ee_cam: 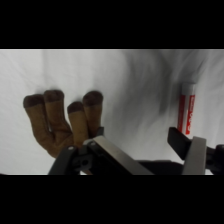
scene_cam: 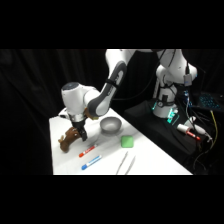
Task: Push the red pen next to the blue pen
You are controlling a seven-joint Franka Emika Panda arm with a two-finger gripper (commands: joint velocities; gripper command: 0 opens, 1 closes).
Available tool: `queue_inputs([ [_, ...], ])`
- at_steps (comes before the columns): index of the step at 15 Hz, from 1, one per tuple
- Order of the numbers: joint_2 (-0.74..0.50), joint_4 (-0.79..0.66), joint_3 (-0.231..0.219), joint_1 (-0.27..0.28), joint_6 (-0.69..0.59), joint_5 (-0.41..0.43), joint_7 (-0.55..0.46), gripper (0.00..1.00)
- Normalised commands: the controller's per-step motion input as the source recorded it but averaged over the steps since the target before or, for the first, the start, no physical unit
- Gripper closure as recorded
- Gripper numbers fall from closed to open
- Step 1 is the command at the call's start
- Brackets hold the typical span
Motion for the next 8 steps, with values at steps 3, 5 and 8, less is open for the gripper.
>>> queue_inputs([
  [3, 0.21, 0.21, 0.089, -0.074, 0.04, 0.109, -0.16, 0.0],
  [5, 0.16, 0.19, 0.092, -0.058, 0.03, 0.109, -0.15, 0.0],
  [8, 0.11, 0.16, 0.089, -0.019, 0.03, 0.1, -0.14, 0.0],
])
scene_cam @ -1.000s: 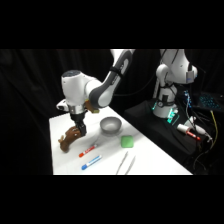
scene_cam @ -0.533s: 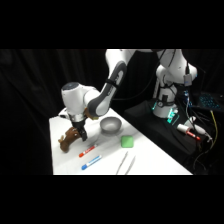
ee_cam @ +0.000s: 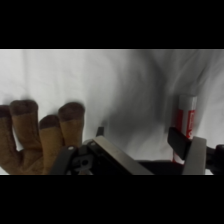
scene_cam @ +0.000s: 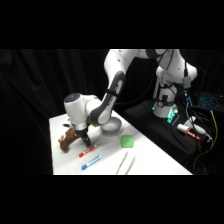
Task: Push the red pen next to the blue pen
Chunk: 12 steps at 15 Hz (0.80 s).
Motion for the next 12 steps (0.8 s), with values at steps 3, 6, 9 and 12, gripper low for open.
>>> queue_inputs([
  [3, 0.08, 0.14, 0.076, 0.033, 0.03, 0.091, -0.13, 0.0],
  [6, 0.06, 0.13, 0.06, 0.077, 0.02, 0.076, -0.13, 0.0],
  [9, 0.02, 0.08, 0.048, 0.111, 0.02, 0.047, -0.12, 0.0],
  [12, -0.02, 0.03, 0.023, 0.126, 0.02, 0.004, -0.11, 0.0],
])
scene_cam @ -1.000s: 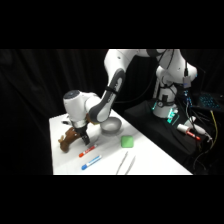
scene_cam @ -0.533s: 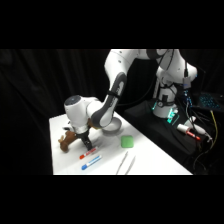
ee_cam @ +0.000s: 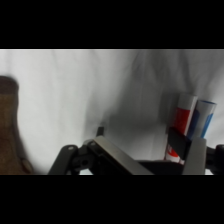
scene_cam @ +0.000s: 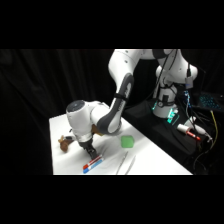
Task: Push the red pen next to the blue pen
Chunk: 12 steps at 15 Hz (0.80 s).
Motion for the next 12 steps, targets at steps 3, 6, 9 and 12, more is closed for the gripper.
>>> queue_inputs([
  [3, -0.18, -0.09, -0.009, 0.123, -0.12, -0.021, -0.06, 0.0],
  [6, -0.48, -0.32, -0.031, 0.124, -0.17, -0.085, -0.04, 0.0],
  [9, -0.6, -0.38, -0.028, 0.099, -0.23, -0.113, -0.04, 0.0],
  [12, -0.54, -0.31, 0.02, 0.025, -0.29, -0.052, -0.06, 0.0],
])
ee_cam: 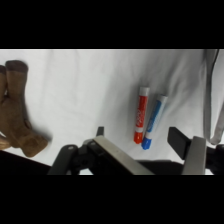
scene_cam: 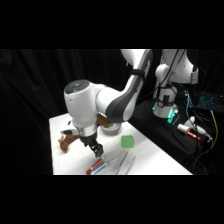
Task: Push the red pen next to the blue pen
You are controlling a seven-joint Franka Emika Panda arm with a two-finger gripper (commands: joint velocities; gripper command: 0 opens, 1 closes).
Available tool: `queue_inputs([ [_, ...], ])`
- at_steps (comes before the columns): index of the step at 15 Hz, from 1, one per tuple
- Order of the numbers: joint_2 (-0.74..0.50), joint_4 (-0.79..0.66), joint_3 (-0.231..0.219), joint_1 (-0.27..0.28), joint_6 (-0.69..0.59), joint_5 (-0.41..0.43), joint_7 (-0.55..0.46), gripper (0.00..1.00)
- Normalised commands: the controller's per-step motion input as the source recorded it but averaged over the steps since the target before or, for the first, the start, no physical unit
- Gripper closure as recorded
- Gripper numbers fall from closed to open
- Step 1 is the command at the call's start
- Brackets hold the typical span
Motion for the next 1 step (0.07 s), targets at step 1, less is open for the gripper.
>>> queue_inputs([
  [1, -0.47, -0.26, 0.055, -0.017, -0.29, -0.006, -0.09, 0.0],
])
